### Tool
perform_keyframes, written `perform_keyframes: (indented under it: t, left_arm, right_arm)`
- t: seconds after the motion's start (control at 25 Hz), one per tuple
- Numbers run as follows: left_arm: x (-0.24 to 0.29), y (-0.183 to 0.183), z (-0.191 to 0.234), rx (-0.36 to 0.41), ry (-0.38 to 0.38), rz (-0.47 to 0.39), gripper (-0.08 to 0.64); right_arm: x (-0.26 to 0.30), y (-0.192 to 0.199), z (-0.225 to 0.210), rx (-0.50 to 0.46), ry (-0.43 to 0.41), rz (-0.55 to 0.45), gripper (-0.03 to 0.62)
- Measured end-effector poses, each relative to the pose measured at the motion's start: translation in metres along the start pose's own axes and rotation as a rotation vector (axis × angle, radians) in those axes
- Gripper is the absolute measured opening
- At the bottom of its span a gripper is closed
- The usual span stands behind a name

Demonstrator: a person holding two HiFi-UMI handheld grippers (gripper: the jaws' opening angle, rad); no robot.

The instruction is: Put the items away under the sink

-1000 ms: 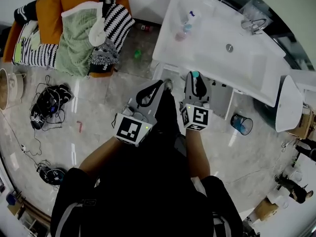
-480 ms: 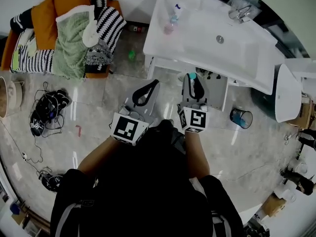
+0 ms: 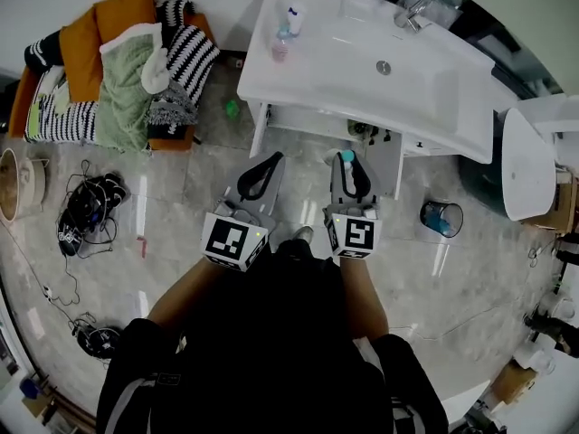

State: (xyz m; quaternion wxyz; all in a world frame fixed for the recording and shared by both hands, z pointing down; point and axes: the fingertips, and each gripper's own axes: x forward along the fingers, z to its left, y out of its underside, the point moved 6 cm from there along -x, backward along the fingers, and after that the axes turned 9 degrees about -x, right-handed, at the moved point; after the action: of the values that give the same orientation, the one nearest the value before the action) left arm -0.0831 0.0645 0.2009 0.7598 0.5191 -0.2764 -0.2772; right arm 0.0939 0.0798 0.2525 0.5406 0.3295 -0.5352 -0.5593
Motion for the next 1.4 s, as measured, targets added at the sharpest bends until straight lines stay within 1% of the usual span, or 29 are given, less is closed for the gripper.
perform_keyframes:
  t: [0.16, 0.28, 0.44, 0.52, 0.64, 0.76, 0.92, 1.04, 1.16, 1.28, 1.4]
  left_arm:
    - [0.002, 0.010, -0.031, -0.001, -0.020, -0.008, 0.008]
    - [0.005, 0.020, -0.051, -0.003, -0.024, -0.014, 0.008]
    - [0.007, 0.035, -0.076, -0.015, -0.027, -0.006, 0.008]
    - [0.009, 0.041, -0.086, -0.013, -0.031, 0.000, 0.008]
    - [0.014, 0.052, -0.095, -0.011, -0.031, 0.015, 0.008]
    - [0.022, 0.064, -0.097, -0.011, -0.031, 0.033, 0.008]
    - [0.035, 0.073, -0.100, -0.005, -0.029, 0.043, 0.008]
    - [0.045, 0.078, -0.099, 0.006, 0.000, 0.068, 0.008]
    - [0.059, 0.077, -0.088, 0.026, 0.051, 0.074, 0.008]
    - [0.077, 0.084, -0.075, -0.011, 0.097, 0.092, 0.008]
    - [0.089, 0.099, -0.070, -0.062, 0.132, 0.135, 0.008]
  right_arm:
    - [-0.030, 0.010, -0.020, 0.001, 0.003, -0.030, 0.106]
    - [-0.047, 0.021, -0.034, 0.013, 0.003, -0.011, 0.106]
    - [-0.069, 0.037, -0.048, 0.018, 0.006, -0.033, 0.106]
    - [-0.078, 0.046, -0.055, 0.024, 0.005, -0.021, 0.106]
    - [-0.087, 0.061, -0.062, 0.032, 0.007, 0.010, 0.106]
    - [-0.088, 0.071, -0.069, 0.033, 0.021, -0.020, 0.106]
    - [-0.085, 0.086, -0.077, 0.056, 0.036, -0.019, 0.106]
    - [-0.081, 0.098, -0.075, 0.068, 0.049, 0.003, 0.106]
    - [-0.072, 0.104, -0.071, 0.084, 0.075, 0.026, 0.106]
    - [-0.061, 0.113, -0.070, 0.098, 0.101, 0.046, 0.106]
    - [-0.054, 0.125, -0.070, 0.094, 0.133, 0.077, 0.106]
